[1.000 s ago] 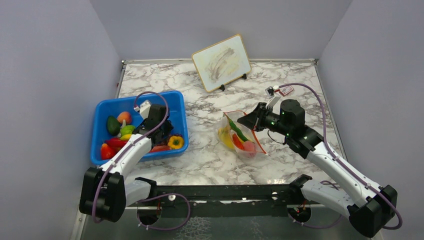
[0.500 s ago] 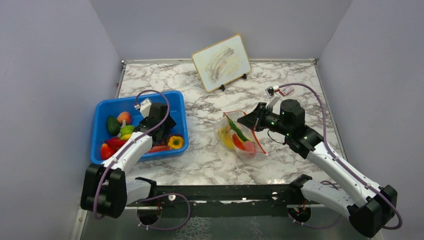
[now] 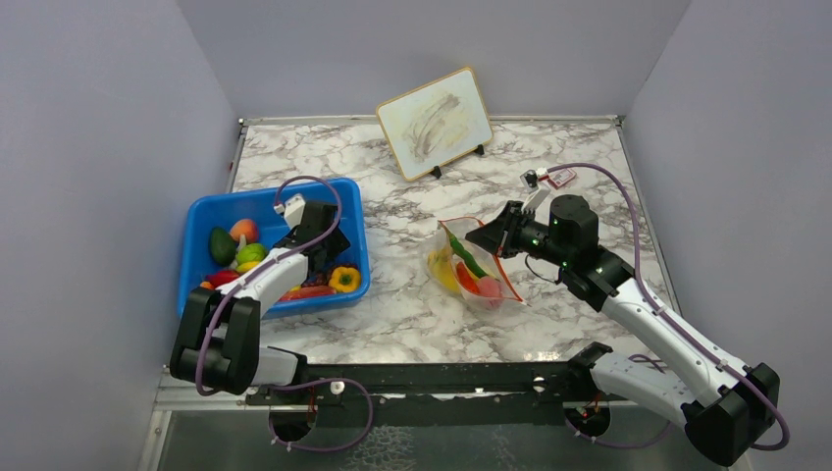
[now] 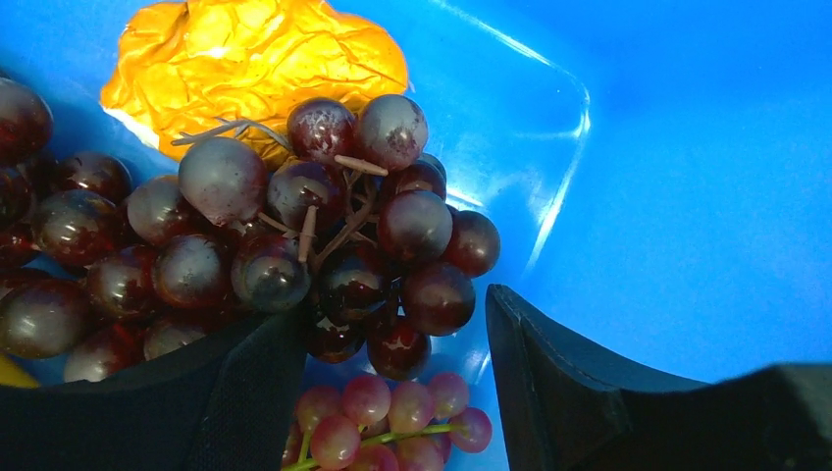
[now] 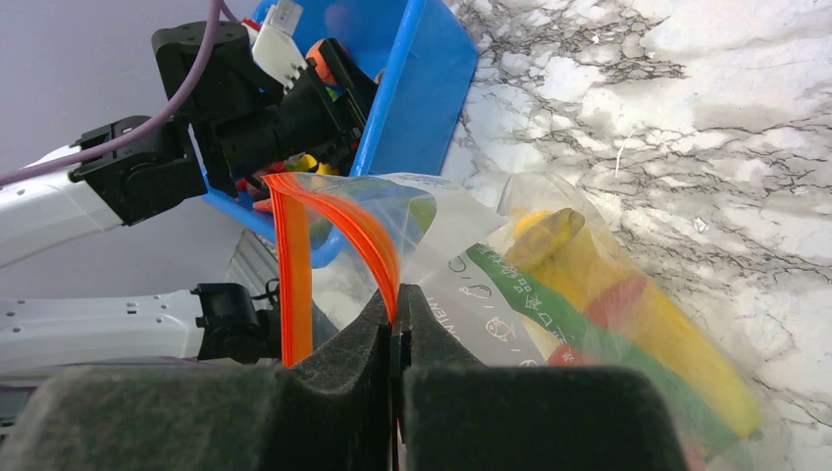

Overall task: Place the food in the zip-top bag and seal the zipper
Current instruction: Pick up the fake fruit from the bin.

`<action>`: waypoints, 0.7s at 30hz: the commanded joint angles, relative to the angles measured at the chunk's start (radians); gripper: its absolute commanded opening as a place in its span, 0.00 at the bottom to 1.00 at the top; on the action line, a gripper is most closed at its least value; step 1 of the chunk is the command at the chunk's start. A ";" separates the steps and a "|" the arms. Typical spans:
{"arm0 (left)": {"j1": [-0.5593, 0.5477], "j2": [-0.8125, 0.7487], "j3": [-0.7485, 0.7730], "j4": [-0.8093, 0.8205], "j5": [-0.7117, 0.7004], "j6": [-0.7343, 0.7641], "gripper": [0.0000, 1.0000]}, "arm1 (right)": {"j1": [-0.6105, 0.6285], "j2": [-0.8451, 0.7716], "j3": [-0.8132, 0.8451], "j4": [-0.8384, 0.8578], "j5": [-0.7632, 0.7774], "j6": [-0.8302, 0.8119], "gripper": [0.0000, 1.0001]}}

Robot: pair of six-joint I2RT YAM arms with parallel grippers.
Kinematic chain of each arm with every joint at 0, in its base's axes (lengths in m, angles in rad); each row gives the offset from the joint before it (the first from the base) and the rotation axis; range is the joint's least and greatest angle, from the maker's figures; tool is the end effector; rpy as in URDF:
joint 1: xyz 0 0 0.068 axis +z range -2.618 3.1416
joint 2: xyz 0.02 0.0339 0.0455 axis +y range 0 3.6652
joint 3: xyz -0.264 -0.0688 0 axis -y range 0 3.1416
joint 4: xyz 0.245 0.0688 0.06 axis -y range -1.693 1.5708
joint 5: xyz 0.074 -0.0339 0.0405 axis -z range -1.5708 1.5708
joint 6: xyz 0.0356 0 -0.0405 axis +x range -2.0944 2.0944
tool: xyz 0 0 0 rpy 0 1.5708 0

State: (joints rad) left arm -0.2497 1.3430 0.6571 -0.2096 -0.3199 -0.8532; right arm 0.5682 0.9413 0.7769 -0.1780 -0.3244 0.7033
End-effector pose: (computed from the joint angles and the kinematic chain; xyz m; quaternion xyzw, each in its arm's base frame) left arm 0.2502 -0.0523 0.1778 -0.3272 0.8737 -0.0433 0.3573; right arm 0.1773 0.1266 0.3098 -0.0384 0.8110 0.4439 0.3793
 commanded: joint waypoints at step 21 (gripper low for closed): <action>0.007 -0.266 -0.024 0.047 0.097 0.158 0.26 | 0.002 -0.001 -0.011 0.034 -0.024 0.014 0.01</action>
State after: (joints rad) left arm -0.2478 1.1564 0.6399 -0.1913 -0.2756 -0.7418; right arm 0.5682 0.9413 0.7769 -0.1780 -0.3286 0.7044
